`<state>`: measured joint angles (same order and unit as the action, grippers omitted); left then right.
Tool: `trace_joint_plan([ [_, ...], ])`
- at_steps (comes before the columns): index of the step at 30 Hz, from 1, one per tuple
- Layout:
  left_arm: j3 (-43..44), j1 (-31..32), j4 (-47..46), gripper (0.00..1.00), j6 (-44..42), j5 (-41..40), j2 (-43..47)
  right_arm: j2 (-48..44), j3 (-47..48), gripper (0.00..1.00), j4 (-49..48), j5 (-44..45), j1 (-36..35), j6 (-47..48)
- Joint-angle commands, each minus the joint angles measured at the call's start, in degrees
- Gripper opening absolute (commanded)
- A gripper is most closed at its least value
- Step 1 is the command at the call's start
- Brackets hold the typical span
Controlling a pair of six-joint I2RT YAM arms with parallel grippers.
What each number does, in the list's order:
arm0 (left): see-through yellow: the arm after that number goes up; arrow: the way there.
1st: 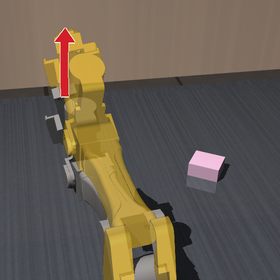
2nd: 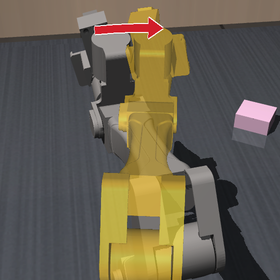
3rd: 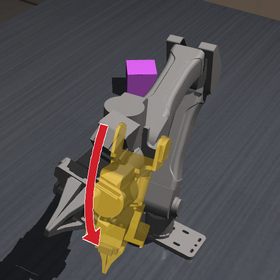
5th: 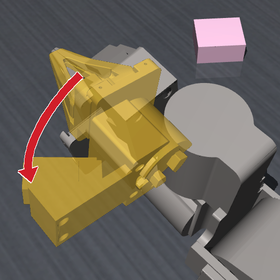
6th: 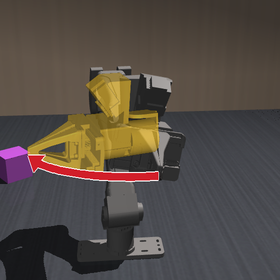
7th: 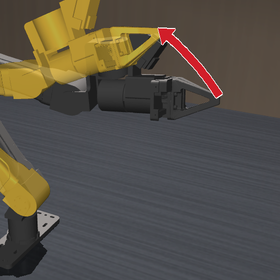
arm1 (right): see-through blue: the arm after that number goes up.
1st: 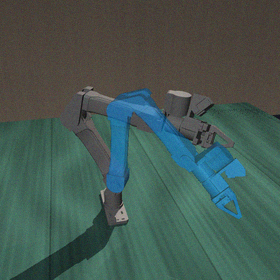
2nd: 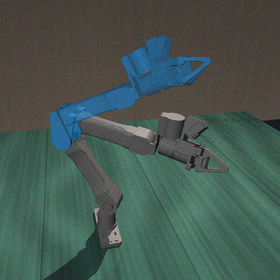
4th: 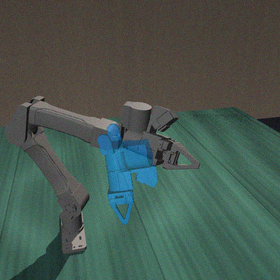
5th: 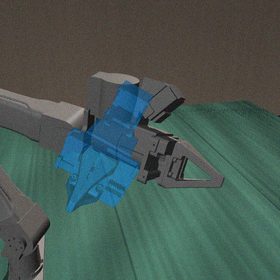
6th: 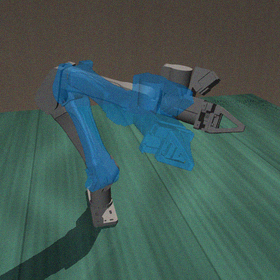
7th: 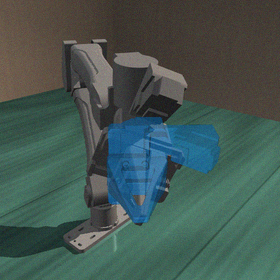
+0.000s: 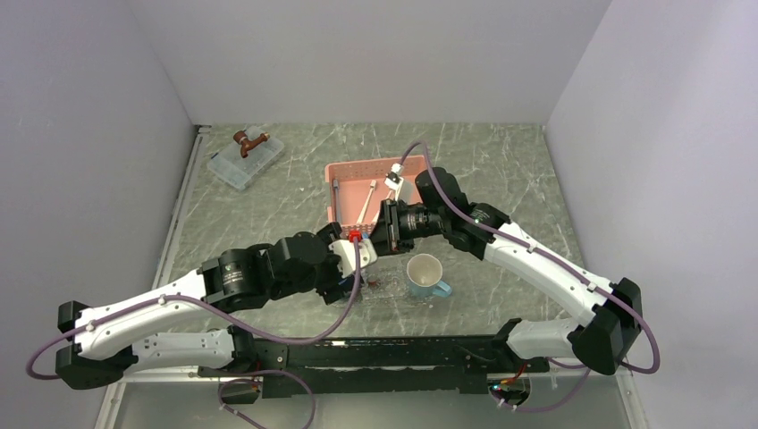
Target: Prepare toiletry sets of a toothbrush and toothpaste on the tray
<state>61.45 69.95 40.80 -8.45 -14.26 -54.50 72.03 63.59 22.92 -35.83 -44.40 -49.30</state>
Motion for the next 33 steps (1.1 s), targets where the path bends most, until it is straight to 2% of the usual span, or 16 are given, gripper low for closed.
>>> trace_joint_plan([
  [1, -0.6, 0.4, -3.4, 0.82, -0.4, 1.2, 2.2, -0.5, 3.6, 0.00, 1.1, 2.1, -0.2, 3.9],
  [10, -2.7, 0.2, -6.2, 0.90, 0.2, -1.5, 6.3, -0.7, 10.2, 0.00, 9.0, 7.5, -0.2, 11.1],
  [15, -3.2, -1.7, -7.2, 0.90, 1.8, -1.7, 8.1, -0.5, 16.0, 0.00, 15.8, 10.8, -0.2, 17.0],
  [24, -2.0, -10.4, -8.4, 0.92, 6.3, 4.1, 8.3, -2.4, 24.7, 0.00, 27.5, 21.3, -0.1, 25.9],
  [33, 0.4, -18.3, -7.1, 0.92, 13.1, 2.0, 4.9, -4.4, 26.3, 0.00, 35.4, 31.9, 0.0, 30.5],
])
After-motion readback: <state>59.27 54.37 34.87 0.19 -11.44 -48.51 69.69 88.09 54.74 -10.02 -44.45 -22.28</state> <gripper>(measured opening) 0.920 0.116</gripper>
